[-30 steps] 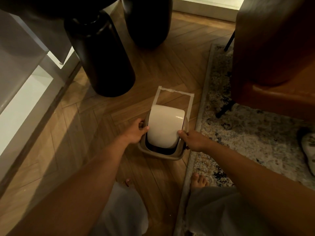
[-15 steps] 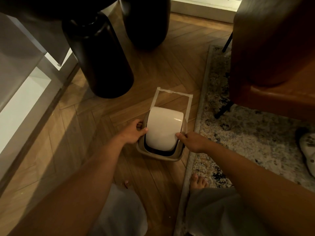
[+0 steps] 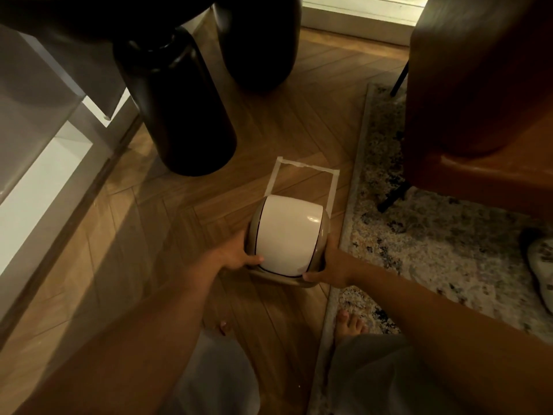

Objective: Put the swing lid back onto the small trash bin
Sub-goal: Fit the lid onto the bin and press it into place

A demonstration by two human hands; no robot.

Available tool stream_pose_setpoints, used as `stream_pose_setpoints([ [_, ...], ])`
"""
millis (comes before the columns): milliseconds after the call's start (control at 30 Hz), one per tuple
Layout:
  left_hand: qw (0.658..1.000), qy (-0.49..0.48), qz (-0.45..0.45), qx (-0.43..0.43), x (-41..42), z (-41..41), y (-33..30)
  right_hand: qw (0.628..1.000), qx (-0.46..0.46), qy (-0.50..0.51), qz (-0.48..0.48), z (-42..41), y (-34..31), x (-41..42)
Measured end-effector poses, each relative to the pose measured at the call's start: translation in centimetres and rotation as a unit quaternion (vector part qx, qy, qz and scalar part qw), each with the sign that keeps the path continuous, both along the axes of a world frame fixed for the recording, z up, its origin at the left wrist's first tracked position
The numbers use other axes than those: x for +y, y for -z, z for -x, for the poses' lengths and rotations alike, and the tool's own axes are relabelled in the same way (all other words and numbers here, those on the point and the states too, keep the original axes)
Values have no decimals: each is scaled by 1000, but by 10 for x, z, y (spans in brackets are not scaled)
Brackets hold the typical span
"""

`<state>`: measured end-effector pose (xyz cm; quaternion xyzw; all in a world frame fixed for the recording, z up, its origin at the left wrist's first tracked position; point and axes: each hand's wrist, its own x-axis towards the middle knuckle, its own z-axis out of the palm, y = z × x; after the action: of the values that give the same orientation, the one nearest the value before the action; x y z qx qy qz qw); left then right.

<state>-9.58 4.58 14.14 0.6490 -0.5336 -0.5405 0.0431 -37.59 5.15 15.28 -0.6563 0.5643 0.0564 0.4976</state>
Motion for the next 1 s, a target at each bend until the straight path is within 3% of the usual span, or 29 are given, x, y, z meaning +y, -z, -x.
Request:
stream_pose_setpoints([
  [467, 997, -41, 66, -8, -17, 7, 16, 987, -120, 86, 69, 11, -1, -12],
  [1000, 989, -44, 135, 32, -42, 28, 40, 971, -121, 151, 142, 16, 20, -27],
])
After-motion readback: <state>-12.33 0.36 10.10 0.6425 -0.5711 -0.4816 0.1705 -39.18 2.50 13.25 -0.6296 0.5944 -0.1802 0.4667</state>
